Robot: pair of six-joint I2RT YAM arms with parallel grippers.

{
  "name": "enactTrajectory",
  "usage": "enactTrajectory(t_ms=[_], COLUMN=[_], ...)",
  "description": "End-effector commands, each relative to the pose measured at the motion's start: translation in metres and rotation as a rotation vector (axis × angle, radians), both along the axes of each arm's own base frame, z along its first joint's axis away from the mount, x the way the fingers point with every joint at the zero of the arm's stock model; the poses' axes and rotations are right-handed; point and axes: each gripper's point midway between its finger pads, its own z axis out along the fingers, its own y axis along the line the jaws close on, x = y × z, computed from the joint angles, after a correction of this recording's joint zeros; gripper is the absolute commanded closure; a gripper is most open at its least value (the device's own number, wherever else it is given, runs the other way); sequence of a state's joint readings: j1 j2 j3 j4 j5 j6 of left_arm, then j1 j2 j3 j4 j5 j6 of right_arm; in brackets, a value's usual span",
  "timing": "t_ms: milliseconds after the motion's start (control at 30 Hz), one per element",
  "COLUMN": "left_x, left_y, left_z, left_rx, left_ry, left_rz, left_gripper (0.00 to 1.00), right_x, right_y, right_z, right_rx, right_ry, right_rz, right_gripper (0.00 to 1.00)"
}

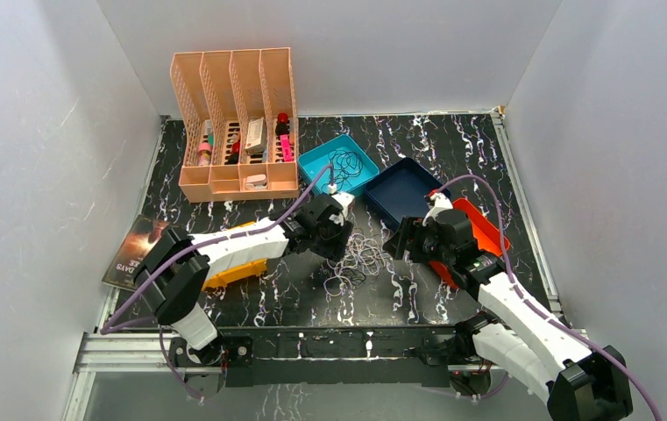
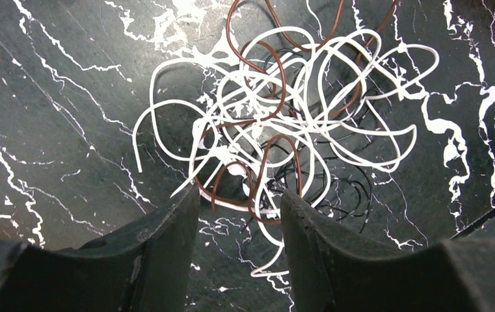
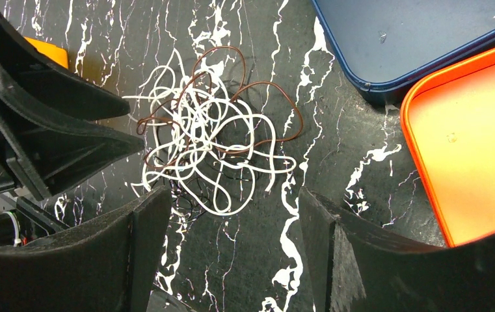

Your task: Untangle the cables

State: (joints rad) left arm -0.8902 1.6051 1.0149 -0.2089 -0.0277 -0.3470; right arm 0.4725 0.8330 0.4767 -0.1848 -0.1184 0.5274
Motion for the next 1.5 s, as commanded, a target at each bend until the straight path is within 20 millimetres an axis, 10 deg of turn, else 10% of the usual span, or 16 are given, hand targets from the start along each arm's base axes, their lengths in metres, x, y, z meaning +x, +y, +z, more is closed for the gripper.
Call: enactTrajectory(t_ms=[0, 600, 967, 1467], left_x=[0.009, 0.021, 0.023, 0.038], left_y=[-0.018, -0.018, -0.004, 0.010], left_z=[0.008, 0.030, 0.118, 0.222], left_rx=[-0.053, -0.063, -0.144, -0.254], left_ry=[-0.012, -0.061, -0.194, -0.393], left_rz=[-0.049, -0.055, -0.041, 0.025], left_gripper=[0.54, 1.00, 1.00, 1.00], right_x=[0.009, 0.009, 0.012, 0.011], right_y=[0.003, 0.001, 0.000, 0.007], right_z=[0.015, 0.017, 0.030, 0.101], right_rx=[0.022, 0.021, 0.037, 0.137], right_ry=[-0.050, -0.063, -0.116, -0.439], right_rz=[-0.003, -0.017, -0.025, 0.061], right_gripper=[0.21, 0.21, 0.21, 0.17])
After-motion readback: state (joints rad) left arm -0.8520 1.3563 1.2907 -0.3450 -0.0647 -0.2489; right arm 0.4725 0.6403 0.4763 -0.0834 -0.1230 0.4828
